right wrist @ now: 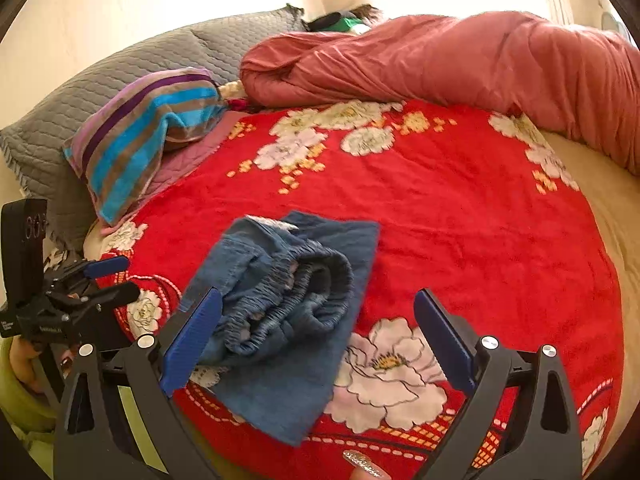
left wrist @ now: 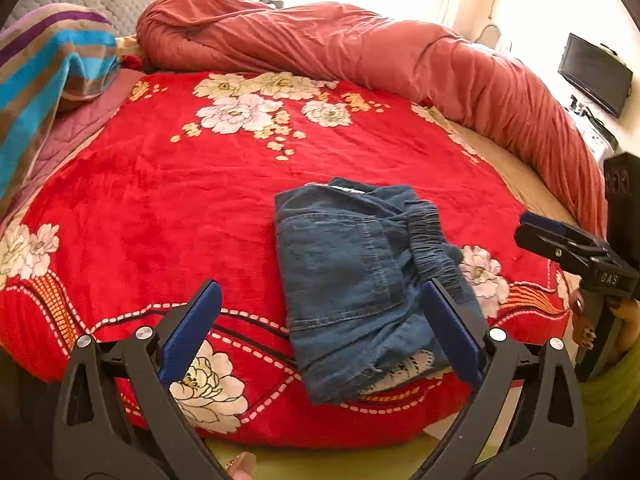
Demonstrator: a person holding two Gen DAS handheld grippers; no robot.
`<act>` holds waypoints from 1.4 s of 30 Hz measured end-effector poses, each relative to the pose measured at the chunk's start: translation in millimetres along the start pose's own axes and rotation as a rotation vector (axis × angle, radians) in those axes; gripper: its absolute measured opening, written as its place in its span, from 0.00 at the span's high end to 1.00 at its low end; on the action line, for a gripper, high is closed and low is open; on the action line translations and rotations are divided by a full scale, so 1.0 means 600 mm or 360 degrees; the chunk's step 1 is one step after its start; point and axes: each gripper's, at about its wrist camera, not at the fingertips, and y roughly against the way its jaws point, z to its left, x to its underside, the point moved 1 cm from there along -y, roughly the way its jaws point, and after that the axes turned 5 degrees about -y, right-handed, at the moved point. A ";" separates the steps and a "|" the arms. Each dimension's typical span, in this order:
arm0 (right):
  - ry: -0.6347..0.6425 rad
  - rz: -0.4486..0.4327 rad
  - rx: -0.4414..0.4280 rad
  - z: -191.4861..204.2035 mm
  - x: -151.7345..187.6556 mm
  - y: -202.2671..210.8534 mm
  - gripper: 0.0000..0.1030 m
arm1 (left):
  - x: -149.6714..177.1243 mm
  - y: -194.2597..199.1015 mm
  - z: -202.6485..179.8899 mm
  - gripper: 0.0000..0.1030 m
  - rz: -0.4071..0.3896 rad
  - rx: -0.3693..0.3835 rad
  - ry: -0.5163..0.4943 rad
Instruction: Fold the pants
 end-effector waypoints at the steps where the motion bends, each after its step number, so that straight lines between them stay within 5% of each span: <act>1: -0.0014 0.0012 0.0003 -0.004 0.002 -0.004 0.07 | 0.001 -0.005 0.003 0.10 0.0009 -0.0005 0.0011; 15: -0.0224 0.0234 -0.0008 -0.055 0.031 -0.087 0.08 | 0.016 -0.092 0.038 0.10 0.0206 0.0070 0.0158; 21: -0.0248 0.0314 -0.0126 -0.051 0.032 -0.121 0.28 | 0.007 -0.131 0.031 0.10 0.0267 0.0121 0.0139; 30: -0.0345 0.0374 -0.0350 -0.058 0.024 -0.160 0.33 | -0.010 -0.174 0.005 0.33 0.0308 0.0205 0.0082; 42: -0.0450 0.0376 -0.0357 -0.075 0.000 -0.165 0.38 | -0.011 -0.180 -0.001 0.35 0.0310 0.0215 0.0050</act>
